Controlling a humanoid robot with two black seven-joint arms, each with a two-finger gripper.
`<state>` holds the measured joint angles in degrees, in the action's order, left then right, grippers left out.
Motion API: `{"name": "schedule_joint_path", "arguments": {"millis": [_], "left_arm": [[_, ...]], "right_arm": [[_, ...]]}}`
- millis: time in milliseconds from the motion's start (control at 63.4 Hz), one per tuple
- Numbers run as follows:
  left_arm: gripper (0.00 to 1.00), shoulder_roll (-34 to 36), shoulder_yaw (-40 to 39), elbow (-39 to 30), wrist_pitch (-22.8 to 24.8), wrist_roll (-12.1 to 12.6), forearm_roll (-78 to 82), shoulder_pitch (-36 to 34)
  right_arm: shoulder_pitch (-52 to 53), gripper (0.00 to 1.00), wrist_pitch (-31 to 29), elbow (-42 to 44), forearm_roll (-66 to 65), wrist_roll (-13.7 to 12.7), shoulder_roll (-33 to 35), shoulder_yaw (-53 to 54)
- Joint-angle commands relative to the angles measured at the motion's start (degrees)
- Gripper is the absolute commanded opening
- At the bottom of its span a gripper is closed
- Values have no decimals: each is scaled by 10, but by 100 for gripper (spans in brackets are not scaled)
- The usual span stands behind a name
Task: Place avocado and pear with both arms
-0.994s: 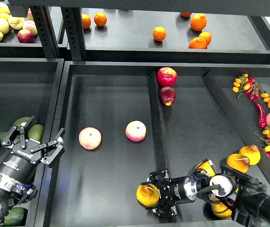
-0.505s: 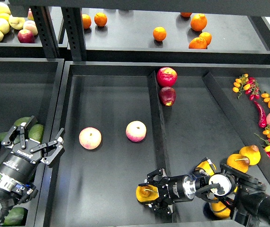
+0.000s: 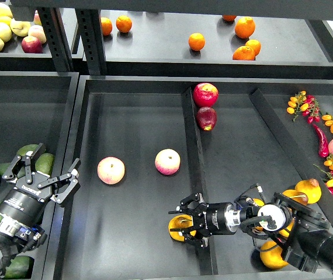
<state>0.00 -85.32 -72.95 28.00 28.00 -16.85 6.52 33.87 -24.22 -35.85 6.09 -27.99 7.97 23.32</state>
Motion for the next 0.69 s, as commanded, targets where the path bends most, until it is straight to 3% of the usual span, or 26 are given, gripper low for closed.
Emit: {"name": "schedule_joint_path", "arguments": {"millis": [0,221,678], "left_arm": [[99,0,1,1,0,0,3,0],[99,0,1,1,0,0,3,2],[99,0,-1,0,0,0,3,2]], "right_arm": [[-6,51,1,0,0,0,2,1],[-10,85,0,-1,-6,0,-1,0],[-23,91,0,2,-27,0,3,-8]]}}
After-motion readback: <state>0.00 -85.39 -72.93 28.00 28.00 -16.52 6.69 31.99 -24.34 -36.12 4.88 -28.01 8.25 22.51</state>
